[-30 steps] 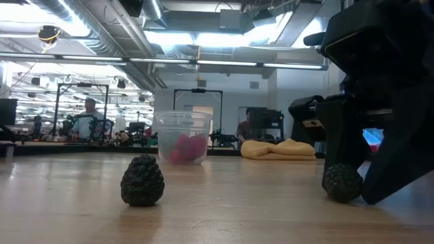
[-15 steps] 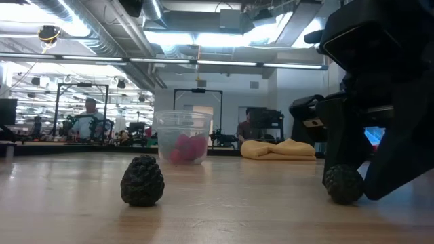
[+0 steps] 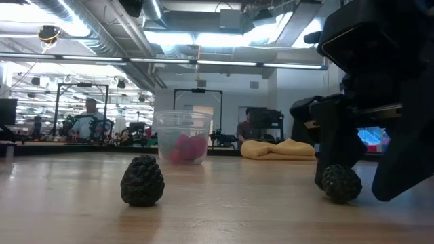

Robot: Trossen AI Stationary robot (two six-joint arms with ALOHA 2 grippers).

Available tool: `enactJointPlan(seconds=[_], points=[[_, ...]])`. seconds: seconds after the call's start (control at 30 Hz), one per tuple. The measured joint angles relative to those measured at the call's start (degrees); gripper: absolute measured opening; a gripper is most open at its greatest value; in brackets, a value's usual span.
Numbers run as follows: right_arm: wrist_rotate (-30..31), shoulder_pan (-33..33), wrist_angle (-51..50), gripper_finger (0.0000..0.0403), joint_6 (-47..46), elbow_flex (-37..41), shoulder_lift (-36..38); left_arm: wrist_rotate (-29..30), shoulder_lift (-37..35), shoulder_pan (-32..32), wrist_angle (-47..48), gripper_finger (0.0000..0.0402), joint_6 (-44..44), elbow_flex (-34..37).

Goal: Pick and placing Produce into tupperware
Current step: Put the right black raspberry into the transparent container

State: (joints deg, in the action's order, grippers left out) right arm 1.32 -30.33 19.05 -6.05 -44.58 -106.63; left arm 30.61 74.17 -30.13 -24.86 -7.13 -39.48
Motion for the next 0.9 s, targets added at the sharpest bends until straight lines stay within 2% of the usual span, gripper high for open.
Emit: enactJointPlan(seconds=[0.2,0.9], points=[[0.06,0.02,0.22,0.0217,1.46,0.0,0.0,0.0,0.0,0.0,0.02,0.013,-0.01,0.0],[0.09,0.04,4.87,0.0218,2.18,0.0,-1.71,0.01,0.02,0.02,0.04,0.013,0.21,0.0]])
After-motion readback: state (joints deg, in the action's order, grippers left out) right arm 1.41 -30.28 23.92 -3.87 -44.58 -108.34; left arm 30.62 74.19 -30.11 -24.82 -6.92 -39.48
